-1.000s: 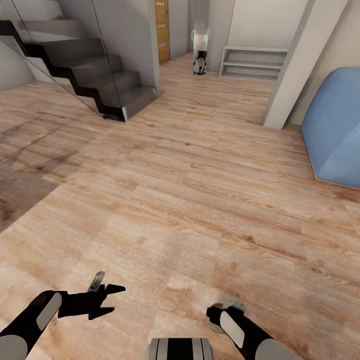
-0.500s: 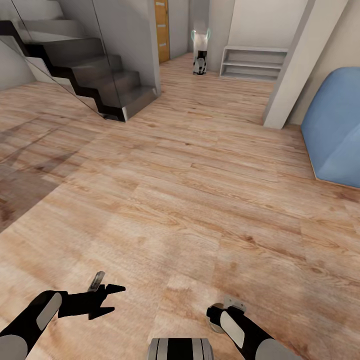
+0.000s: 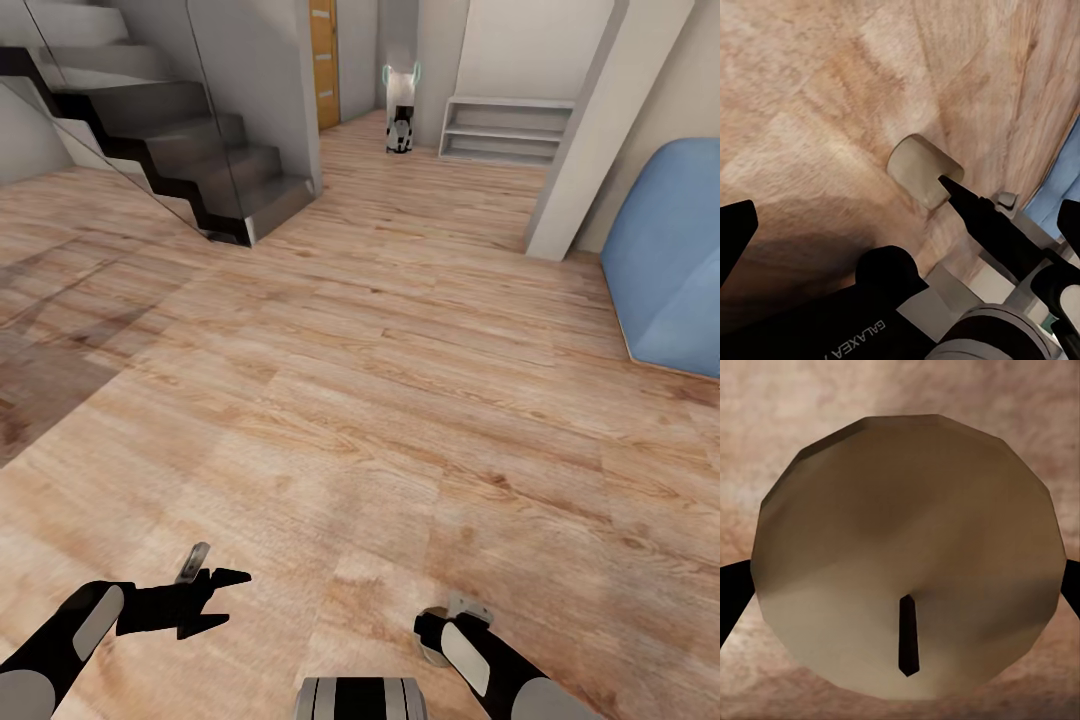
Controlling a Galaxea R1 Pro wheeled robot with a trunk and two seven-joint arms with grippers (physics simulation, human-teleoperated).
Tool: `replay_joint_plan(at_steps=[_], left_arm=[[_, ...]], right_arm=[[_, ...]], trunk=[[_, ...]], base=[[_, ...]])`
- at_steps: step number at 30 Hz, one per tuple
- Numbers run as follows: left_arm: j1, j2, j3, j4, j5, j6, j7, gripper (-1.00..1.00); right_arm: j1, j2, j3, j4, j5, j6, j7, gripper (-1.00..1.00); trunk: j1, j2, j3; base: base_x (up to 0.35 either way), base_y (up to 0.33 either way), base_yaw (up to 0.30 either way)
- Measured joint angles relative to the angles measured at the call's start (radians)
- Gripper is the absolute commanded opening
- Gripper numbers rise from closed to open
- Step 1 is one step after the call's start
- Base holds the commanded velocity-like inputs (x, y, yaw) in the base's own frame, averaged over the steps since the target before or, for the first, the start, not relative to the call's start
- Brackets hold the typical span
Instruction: Place each of the two pumpkins and all three candles from the living room inside a cabinet in the living room (use any cabinet), then make sure every cabinet is closed, and position the cauldron so it is next to a table in the living room.
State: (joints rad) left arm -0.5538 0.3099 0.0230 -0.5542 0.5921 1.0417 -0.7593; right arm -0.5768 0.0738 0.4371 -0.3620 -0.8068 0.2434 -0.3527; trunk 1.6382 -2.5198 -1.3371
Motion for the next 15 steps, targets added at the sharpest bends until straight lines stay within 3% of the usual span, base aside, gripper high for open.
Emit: replay_joint_plan(at_steps=[6,15], left_arm=[[0.000,0.000,0.000,0.000,0.000,0.000,0.000,1.00],[0.000,-0.002,-0.001,0.000,-0.006,0.000,0.001,1.00]], right_arm=[[0.000,0.000,0.000,0.000,-0.001,0.000,0.000,-1.00],[0.000,-0.004,-0.004,-0.005,0.000,0.000,0.000,-1.00]], trunk=[[0.000,0.000,0.000],[-0.004,0.002,0.035]], base=[[0.000,0.000,0.000],[0.000,0.000,0.000]])
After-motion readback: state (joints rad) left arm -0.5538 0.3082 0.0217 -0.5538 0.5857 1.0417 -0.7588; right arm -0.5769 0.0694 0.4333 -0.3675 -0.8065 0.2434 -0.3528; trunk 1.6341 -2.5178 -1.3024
